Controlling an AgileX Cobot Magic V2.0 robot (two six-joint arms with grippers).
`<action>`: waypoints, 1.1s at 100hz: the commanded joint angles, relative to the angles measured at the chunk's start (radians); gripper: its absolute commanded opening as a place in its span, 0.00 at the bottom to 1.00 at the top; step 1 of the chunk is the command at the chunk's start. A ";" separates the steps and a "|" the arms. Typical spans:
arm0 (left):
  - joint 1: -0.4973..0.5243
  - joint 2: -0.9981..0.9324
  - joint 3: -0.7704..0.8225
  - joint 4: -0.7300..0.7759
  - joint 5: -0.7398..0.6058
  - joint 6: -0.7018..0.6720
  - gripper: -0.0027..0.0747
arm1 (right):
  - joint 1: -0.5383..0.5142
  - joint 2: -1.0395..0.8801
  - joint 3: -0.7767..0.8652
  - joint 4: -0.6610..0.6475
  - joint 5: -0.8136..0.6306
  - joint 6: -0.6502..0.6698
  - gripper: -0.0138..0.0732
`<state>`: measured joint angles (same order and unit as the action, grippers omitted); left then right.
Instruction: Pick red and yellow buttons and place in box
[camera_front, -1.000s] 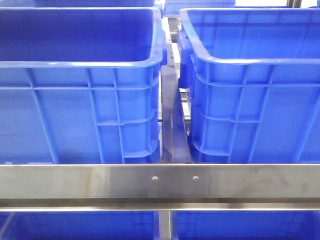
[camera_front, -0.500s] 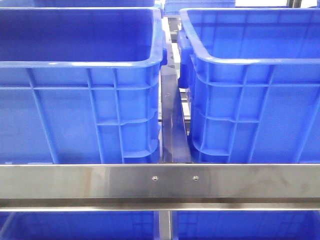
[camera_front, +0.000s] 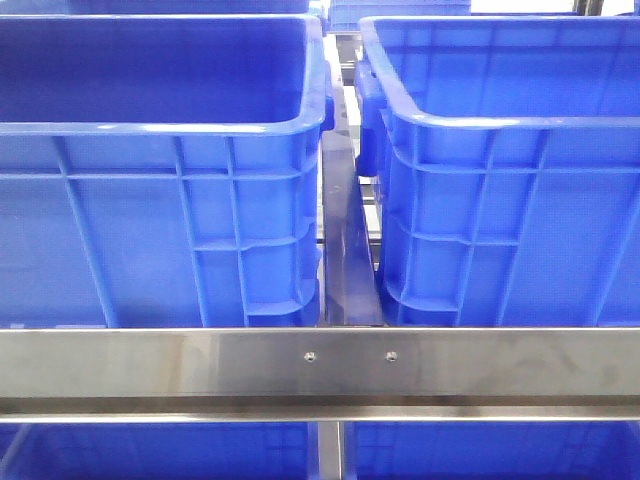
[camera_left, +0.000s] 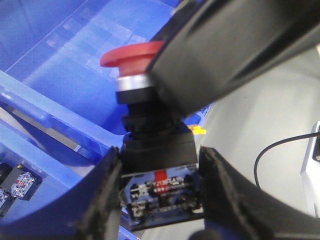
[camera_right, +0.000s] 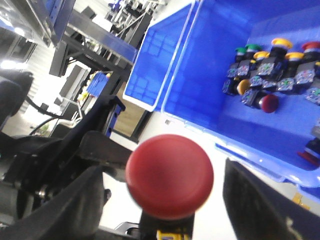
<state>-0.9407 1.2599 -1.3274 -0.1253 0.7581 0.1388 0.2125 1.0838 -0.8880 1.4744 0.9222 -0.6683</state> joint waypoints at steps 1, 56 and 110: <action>-0.008 -0.024 -0.028 -0.011 -0.075 0.001 0.01 | 0.004 -0.001 -0.045 0.082 0.001 -0.021 0.76; -0.006 -0.024 -0.028 -0.011 -0.074 0.001 0.10 | 0.004 0.006 -0.048 0.088 -0.003 -0.021 0.30; 0.025 -0.028 -0.028 -0.004 -0.068 -0.047 0.72 | -0.002 0.003 -0.053 0.088 -0.086 -0.067 0.30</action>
<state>-0.9356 1.2599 -1.3257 -0.1253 0.7581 0.1297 0.2163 1.1039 -0.9040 1.4884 0.8548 -0.7036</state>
